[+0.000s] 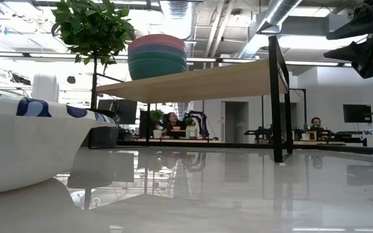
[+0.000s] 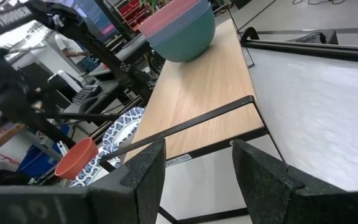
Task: Place and stack bowls onto a shelf
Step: Stack the orange bowl on top of the pink bowl on the shelf
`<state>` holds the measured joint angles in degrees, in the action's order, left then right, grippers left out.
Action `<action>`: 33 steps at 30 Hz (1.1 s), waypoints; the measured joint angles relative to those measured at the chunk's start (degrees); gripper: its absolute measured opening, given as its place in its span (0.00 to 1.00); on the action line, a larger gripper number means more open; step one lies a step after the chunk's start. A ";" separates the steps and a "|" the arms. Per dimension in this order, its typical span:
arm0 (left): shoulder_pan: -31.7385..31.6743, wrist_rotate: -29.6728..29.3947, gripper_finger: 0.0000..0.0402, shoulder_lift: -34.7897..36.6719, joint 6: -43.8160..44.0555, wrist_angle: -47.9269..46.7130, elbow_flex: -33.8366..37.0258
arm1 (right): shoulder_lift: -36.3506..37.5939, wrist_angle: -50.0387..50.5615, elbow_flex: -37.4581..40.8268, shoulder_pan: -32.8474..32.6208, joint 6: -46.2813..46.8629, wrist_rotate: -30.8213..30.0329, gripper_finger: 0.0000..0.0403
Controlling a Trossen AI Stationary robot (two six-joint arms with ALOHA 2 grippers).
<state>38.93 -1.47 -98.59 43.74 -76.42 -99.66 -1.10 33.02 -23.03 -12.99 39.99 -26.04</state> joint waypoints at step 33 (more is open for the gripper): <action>5.40 11.69 0.09 -0.04 -11.76 25.95 31.74 | 0.00 0.01 0.00 0.01 0.52 0.00 0.53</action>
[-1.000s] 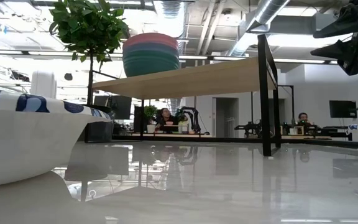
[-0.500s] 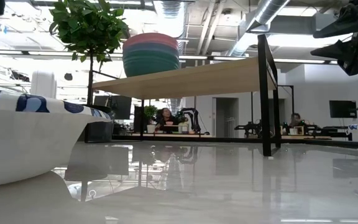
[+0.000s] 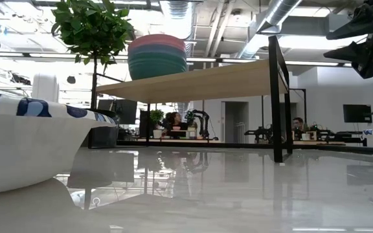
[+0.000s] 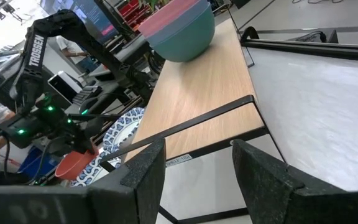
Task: Place and stack bowls onto a shelf
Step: Stack the orange bowl on top of the pink bowl on the shelf
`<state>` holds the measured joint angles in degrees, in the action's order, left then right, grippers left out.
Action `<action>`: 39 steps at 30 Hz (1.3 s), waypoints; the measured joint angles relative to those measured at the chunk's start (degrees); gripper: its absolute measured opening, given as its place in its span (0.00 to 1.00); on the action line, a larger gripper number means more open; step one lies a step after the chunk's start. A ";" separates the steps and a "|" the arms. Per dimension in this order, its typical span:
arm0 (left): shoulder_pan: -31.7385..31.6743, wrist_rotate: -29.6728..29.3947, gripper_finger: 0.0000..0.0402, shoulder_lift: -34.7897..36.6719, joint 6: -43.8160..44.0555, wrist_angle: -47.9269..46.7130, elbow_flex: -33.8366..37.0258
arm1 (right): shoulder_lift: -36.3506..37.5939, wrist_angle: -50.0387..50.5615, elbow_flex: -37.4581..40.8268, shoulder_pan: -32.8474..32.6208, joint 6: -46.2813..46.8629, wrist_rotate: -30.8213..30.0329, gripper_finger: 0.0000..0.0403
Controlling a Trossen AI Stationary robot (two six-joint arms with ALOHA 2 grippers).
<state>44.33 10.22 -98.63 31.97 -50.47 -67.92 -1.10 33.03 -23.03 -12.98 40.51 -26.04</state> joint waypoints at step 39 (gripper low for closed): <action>-23.94 -22.68 0.00 0.20 13.52 -32.91 -46.75 | 0.00 0.03 0.00 -0.02 -0.48 0.01 0.53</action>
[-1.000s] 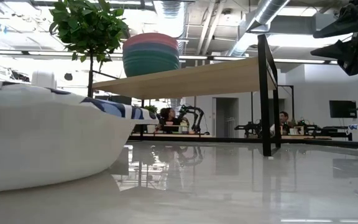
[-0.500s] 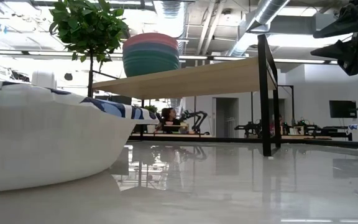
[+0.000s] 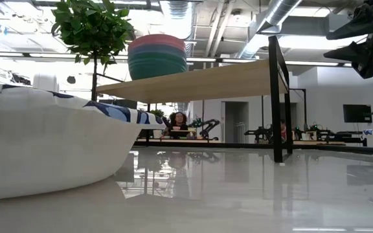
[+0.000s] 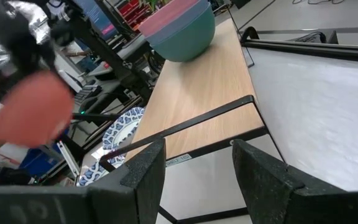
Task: Place and stack bowls onto a shelf
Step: Stack the orange bowl on top of the pink bowl on the shelf
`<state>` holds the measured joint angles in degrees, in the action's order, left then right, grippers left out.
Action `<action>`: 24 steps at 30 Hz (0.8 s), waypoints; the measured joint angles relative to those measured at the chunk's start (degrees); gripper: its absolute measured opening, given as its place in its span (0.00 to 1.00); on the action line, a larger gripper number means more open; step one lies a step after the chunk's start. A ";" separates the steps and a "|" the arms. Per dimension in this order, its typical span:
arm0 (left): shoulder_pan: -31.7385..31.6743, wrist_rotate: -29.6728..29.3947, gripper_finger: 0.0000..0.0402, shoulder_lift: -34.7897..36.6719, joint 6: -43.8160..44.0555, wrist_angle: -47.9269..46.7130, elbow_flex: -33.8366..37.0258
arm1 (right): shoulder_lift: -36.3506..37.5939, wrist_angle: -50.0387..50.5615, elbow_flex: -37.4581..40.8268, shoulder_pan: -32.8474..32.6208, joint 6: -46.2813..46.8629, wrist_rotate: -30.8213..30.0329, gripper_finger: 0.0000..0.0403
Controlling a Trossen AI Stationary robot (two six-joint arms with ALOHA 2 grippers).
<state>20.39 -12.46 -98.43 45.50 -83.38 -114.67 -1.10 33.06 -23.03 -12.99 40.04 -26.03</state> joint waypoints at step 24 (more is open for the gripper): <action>-31.82 -4.81 0.00 1.90 12.51 0.05 -19.72 | -0.02 -0.03 0.02 0.01 -0.01 -0.01 0.53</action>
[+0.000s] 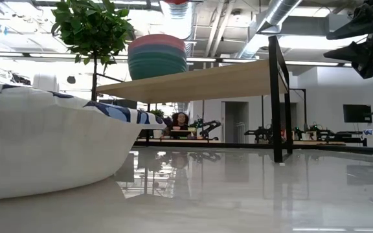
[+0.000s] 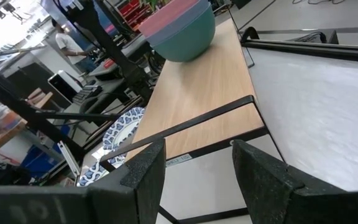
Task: Place and stack bowls onto a shelf
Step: Stack the orange bowl on top of the pink bowl on the shelf
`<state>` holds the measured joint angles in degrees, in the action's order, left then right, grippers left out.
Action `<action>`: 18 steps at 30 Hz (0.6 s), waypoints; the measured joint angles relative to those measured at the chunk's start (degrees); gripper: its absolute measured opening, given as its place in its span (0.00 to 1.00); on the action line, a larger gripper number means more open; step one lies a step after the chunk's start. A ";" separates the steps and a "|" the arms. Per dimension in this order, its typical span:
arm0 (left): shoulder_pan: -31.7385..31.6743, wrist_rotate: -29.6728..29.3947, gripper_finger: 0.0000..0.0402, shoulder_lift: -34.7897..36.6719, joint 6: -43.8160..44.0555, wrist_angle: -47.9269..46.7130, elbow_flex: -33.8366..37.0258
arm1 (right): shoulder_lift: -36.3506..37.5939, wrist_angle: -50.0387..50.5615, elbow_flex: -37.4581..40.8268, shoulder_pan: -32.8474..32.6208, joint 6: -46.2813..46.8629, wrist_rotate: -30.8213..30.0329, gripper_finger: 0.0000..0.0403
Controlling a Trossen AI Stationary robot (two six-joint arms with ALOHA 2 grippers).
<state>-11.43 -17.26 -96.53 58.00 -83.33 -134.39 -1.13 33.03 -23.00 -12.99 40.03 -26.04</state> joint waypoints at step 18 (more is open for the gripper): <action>-12.37 17.26 0.00 -0.11 -62.64 7.51 -0.02 | 0.00 0.03 0.00 0.02 0.46 0.00 0.53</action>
<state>-23.80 -0.01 -96.64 -4.64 -75.82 -134.41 -1.13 33.06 -23.00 -12.97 40.49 -26.04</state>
